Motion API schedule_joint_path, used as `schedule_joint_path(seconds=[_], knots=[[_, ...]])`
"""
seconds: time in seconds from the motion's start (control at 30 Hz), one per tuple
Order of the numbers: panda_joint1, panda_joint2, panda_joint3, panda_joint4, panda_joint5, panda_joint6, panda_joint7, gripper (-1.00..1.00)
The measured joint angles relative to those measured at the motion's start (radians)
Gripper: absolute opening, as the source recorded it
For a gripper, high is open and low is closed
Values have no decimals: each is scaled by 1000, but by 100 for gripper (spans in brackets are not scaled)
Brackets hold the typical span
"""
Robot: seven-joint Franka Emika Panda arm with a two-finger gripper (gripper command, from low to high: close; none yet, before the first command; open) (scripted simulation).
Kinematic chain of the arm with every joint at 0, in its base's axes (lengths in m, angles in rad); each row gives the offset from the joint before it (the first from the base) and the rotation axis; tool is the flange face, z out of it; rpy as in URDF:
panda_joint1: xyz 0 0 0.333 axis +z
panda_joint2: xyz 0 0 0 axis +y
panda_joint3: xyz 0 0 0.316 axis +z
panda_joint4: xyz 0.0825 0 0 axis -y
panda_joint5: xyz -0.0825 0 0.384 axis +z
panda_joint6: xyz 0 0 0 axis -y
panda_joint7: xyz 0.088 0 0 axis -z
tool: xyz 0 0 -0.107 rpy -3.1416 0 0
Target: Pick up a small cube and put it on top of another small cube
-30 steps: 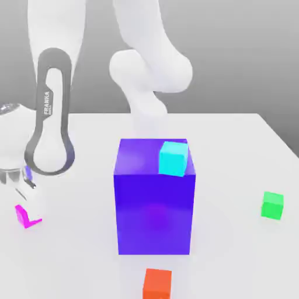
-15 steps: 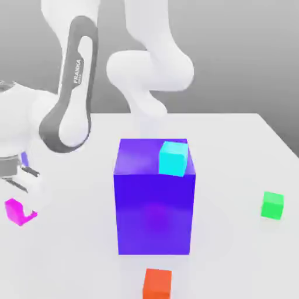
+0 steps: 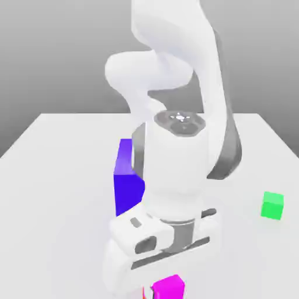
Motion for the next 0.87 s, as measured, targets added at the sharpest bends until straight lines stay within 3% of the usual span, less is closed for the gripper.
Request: schedule_joint_path(seconds=[0.23, 0.5, 0.6, 0.73, 0.77, 0.87], knots=[[186, -126, 200, -113, -45, -48, -72, -100], [383, -332, 382, -340, 78, -95, -217, -100], [439, -346, 370, -400, 109, -69, -241, -100], [444, -216, 321, -402, 3, 54, -165, -100], [454, -186, 306, -400, -24, 81, -146, 100], [454, -186, 306, -400, -24, 81, -146, 100]])
